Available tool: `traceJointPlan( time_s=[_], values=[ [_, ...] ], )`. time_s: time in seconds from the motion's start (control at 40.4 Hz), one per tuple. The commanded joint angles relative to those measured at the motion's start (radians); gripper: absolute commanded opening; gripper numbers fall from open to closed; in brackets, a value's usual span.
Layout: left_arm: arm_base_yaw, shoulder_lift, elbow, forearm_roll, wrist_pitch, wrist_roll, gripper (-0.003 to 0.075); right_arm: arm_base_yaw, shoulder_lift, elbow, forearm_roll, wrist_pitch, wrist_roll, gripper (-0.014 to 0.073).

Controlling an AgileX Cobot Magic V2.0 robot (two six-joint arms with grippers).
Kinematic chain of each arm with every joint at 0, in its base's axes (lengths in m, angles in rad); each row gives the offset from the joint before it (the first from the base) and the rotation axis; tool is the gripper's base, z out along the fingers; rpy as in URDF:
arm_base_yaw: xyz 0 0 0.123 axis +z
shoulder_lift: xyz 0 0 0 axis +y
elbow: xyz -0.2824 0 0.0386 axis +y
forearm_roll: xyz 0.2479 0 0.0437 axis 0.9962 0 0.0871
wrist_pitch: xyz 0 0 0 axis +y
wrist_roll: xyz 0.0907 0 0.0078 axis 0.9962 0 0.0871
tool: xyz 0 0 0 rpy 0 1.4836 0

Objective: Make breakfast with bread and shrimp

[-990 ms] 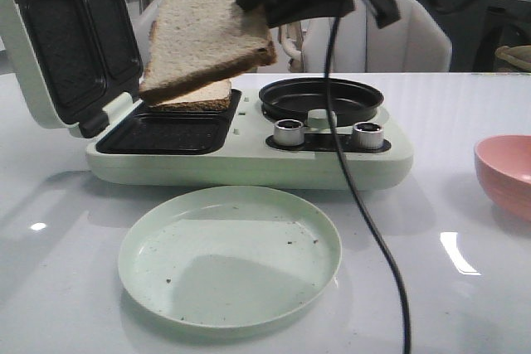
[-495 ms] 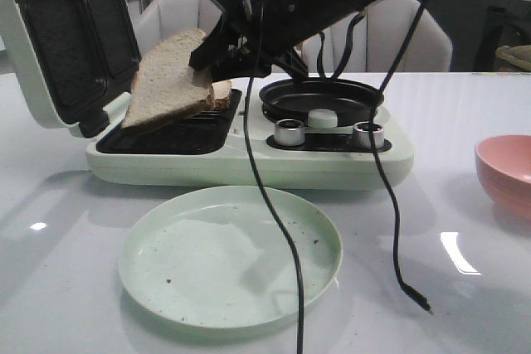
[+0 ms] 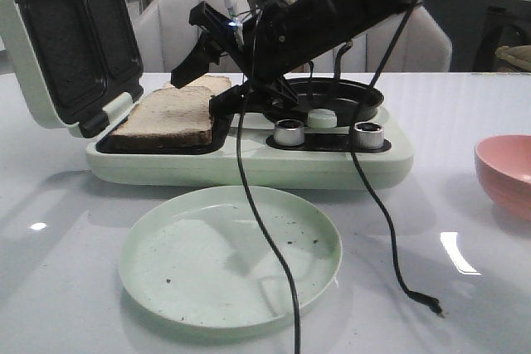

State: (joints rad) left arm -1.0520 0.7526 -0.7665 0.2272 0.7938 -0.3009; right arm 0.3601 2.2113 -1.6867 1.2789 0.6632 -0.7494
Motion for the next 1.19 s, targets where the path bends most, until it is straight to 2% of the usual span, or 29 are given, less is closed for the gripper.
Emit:
traceJointPlan(
  time_s=[0.0,0.148,0.272,0.47,0.594,0.742,1.163],
  values=[
    [0.001,-0.006,-0.027,0.014,-0.067,-0.002,0.01,-0.014,-0.088,-0.033,0.035,0.031,-0.011,0.0518],
    [0.001,-0.006,-0.027,0.014,-0.067,-0.002,0.01,-0.031,-0.164,-0.033,-0.071,0.057,-0.009,0.0518],
    [0.001,-0.006,-0.027,0.014,-0.067,-0.002,0.01,-0.04,-0.256,-0.033,-0.248,0.095,0.058,0.0518],
    [0.001,-0.006,-0.027,0.014,-0.067,-0.002,0.0099,-0.04,-0.435,-0.031,-0.722,0.18,0.411,0.0517],
    [0.001,-0.006,-0.027,0.014,-0.067,-0.002,0.0099,-0.04,-0.564,0.031,-0.913,0.196,0.513,0.0517],
    [0.001,-0.006,-0.027,0.014,-0.067,-0.002,0.0099,-0.04,-0.755,0.222,-1.007,0.146,0.524,0.0517],
    [0.001,-0.006,-0.027,0.014,-0.067,-0.002,0.0099,-0.04,-1.245,0.761,-1.127,0.108,0.64,0.0517]
  ],
)
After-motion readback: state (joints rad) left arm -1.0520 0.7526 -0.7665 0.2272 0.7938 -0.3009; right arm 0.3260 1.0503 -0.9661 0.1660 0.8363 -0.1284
